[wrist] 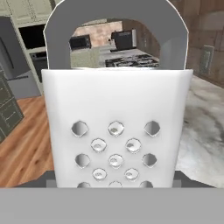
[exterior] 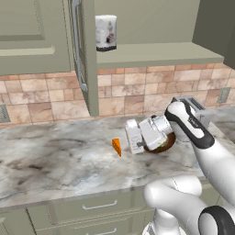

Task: Pick the cheese from the fridge and the cheese grater from the cabinet and place them next to the salad bowl.

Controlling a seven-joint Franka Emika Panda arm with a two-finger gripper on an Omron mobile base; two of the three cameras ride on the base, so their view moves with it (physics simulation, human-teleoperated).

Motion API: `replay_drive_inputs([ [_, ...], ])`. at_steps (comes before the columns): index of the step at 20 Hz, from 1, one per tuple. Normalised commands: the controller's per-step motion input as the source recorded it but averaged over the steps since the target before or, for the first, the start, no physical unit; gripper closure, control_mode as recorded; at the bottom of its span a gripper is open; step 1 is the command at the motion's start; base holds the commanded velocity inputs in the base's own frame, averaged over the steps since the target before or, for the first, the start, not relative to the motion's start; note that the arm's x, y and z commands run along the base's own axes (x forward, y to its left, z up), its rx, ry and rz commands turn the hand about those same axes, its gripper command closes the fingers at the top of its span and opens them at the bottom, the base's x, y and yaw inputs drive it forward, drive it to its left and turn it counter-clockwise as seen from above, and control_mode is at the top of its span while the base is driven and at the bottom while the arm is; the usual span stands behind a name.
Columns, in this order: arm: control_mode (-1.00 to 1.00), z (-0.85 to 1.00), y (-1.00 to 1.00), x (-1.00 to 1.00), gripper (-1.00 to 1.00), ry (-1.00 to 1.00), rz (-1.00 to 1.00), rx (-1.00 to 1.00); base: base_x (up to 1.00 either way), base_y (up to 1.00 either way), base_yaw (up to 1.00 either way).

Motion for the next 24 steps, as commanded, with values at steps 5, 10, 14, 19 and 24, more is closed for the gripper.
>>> replay_drive_inputs([
  [5, -1.0, -0.57, 0.05, -0.01, 1.0, 0.01, 0.0, -0.09, 0.0, 0.0, 0.0],
  [10, -1.0, -0.52, 0.08, 0.01, 1.0, 0.02, 0.01, -0.07, 0.0, 0.0, 0.0],
  [14, -1.0, -0.47, 0.04, 0.13, 1.0, 0.0, 0.05, 0.0, 0.0, 0.0, 0.0],
  [19, -1.0, -0.39, 0.16, 0.14, 1.0, 0.0, 0.03, 0.0, 0.0, 0.0, 0.0],
  [24, -1.0, -0.25, 0.14, 0.2, 1.0, 0.0, 0.1, 0.0, 0.0, 0.0, 0.0],
])
